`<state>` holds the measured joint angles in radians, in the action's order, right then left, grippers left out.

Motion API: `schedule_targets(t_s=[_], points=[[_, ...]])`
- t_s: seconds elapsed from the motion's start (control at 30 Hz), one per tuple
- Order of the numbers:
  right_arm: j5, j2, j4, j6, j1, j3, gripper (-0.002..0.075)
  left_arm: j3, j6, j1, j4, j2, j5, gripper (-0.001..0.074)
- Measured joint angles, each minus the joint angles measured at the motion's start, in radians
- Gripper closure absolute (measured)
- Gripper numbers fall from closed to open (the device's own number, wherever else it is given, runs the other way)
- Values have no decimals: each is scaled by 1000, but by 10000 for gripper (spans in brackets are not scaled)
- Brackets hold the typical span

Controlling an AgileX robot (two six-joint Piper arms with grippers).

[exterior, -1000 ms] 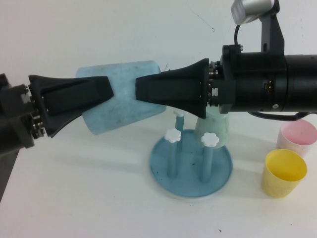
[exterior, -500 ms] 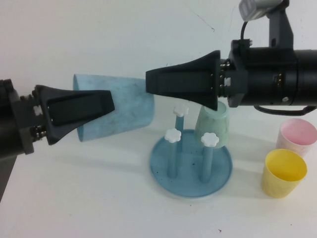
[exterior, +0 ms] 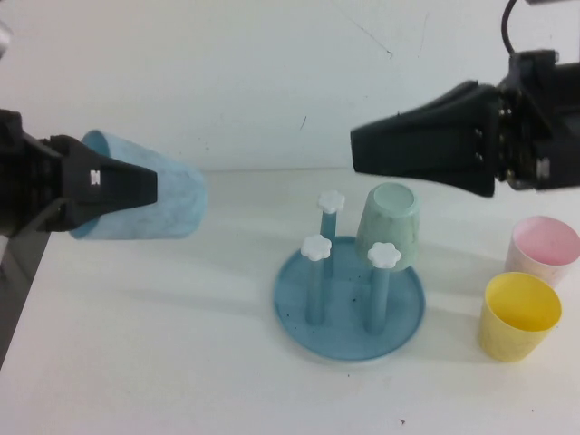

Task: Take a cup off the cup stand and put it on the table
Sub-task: Place the cup on the table

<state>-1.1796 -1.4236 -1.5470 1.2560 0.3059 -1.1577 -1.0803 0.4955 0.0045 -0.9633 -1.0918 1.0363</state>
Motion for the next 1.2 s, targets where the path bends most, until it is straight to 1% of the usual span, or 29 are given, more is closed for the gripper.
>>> schedule_targets(t_s=[0.07,0.13,0.2,0.33,0.43,0.57,0.67,0.83,1.03,1.2], points=[[6,39,117,-30,0,0,708,-18,-5,0,51,-37,-3,729],[31,89,291,-99,0,0,716,-24,-8,-15,102,-77,-22,729],[61,137,478,-201,0,0,719,-28,-22,-49,164,-109,-50,729],[76,247,869,-429,0,0,722,-42,-105,-194,345,-186,-119,729],[76,330,1048,-555,0,24,722,-70,-209,-306,522,-268,-171,729],[67,450,1227,-699,0,83,722,-112,-323,-418,696,-388,-202,729],[67,557,1348,-801,0,146,722,-142,-348,-460,763,-490,-216,729],[69,711,1486,-923,0,250,722,-175,-362,-476,784,-620,-271,729],[100,852,1633,-1049,0,334,722,-184,-375,-476,804,-699,-313,729],[102,901,1706,-1089,0,356,722,-187,-392,-476,804,-727,-329,720]])
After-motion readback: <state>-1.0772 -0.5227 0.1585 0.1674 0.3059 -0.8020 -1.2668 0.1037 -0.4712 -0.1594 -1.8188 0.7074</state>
